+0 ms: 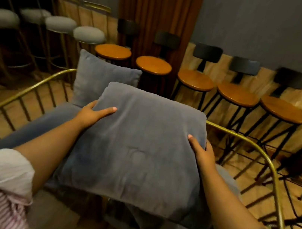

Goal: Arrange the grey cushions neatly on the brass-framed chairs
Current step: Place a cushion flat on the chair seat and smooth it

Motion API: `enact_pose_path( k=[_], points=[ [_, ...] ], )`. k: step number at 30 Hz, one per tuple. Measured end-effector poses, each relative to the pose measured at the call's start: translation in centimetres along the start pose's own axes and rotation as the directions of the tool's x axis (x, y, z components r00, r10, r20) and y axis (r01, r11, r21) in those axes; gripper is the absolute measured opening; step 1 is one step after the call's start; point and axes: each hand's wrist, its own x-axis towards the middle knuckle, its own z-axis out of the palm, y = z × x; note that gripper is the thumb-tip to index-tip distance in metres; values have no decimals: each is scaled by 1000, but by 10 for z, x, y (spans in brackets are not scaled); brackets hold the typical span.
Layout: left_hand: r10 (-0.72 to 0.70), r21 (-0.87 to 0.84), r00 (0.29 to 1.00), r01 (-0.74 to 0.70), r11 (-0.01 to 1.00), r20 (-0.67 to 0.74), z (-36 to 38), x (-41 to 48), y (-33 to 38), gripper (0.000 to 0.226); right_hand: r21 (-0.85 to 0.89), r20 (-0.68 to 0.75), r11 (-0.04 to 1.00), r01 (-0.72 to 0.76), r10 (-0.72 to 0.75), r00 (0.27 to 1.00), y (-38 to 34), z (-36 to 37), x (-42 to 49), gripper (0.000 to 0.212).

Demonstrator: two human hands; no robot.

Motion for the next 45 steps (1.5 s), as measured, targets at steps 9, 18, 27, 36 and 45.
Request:
enact_pose_path(
  k=[9, 18, 27, 36, 45],
  points=[
    [-91, -33, 993, 89, 995, -72, -147, 103, -63, 85, -17, 106, 1000, 0, 2, 994, -11, 207, 20, 75],
    [-29, 145, 992, 47, 988, -122, -262, 231, -127, 97, -77, 127, 996, -50, 59, 990, 25, 388, 48, 79],
    [-329, 675, 933, 150, 722, 144, -230, 276, -235, 97, -578, 402, 810, -97, 387, 830, 90, 460, 67, 104],
    [-363, 751, 928, 179, 636, 86, -216, 267, -211, 98, -593, 389, 801, -83, 376, 841, 88, 447, 63, 93],
    [-137, 567, 935, -79, 820, 328, -108, 219, -144, 98, -326, 470, 945, 17, 147, 870, 70, 326, 19, 26]
  ],
)
